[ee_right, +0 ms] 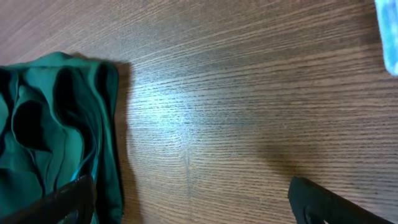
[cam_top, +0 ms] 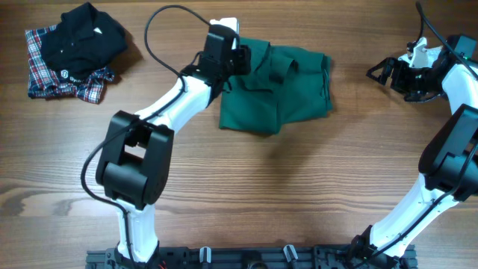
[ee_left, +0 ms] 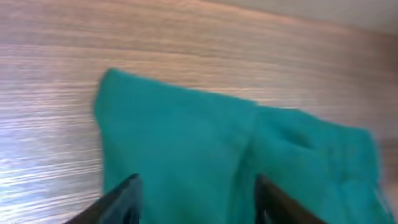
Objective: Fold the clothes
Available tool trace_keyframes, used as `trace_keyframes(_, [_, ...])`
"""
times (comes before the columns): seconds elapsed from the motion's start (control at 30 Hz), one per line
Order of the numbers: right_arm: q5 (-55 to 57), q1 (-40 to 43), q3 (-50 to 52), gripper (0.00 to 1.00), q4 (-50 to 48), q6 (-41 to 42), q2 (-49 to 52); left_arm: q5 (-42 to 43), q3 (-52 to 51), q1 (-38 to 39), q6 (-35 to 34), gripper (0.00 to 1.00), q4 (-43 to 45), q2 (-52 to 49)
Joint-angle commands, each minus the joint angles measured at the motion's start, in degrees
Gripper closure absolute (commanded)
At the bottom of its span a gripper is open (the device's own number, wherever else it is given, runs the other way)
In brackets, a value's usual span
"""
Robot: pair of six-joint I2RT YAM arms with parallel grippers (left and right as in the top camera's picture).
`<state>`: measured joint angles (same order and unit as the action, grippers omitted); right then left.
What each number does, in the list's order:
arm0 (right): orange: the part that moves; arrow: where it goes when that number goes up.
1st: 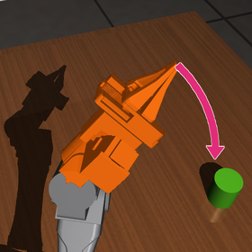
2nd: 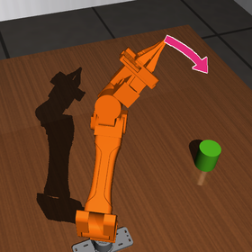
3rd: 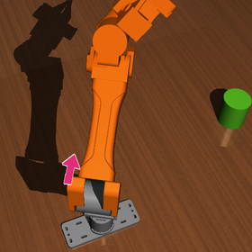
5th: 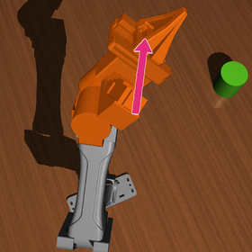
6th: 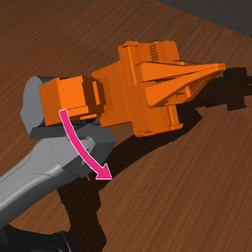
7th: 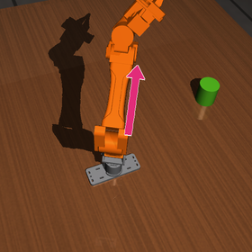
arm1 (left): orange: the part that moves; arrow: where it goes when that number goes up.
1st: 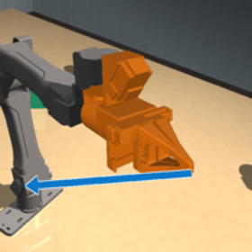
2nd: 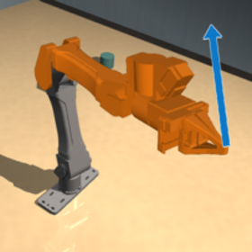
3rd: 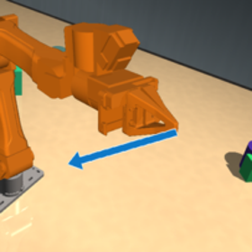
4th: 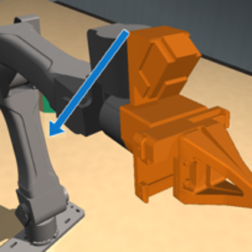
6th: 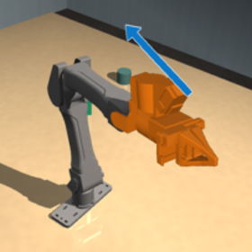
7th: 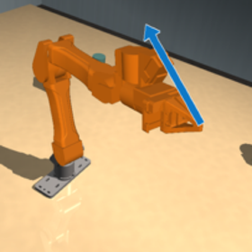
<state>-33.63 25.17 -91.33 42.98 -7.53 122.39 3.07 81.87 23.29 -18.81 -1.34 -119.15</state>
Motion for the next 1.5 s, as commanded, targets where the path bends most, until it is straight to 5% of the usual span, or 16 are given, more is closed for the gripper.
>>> trace_keyframes(0.0, [-1.6,-1.1,-0.9,0.0,-0.2,0.4,1.1,4.4,0.5,-0.4,0.4,0.19,0.2,-3.7])
trace_keyframes(0.57, [-1.1,-4.0,-0.9,0.0,-0.9,0.2,1.1,11.7,0.5,1.1,-4.2,0.22,1.3,-6.7])
trace_keyframes(0.8, [-1.1,-4.0,-0.9,0.0,-0.7,0.2,1.1,12.8,0.5,3.6,-4.2,0.51,3.9,-6.7])
trace_keyframes(0.97, [-0.9,-4.0,-0.9,0.0,-0.9,0.1,1.1,12.7,0.5,4.2,-4.2,0.85,5.1,-6.8])
trace_keyframes(1.1, [-0.9,-4.0,-0.9,0.0,-0.9,0.1,1.1,12.8,0.5,4.3,-4.5,0.96,8.7,-6.8])
trace_keyframes(1.33, [-0.9,-4.0,-0.9,0.0,-0.9,0.1,1.1,11.3,0.5,5.0,-7.5,0.96,16.4,-7.4])
trace_keyframes(1.47, [-0.9,-4.0,-0.9,0.0,-0.8,0.2,1.1,10.3,0.5,6.3,-7.6,0.74,20.5,-8.3])
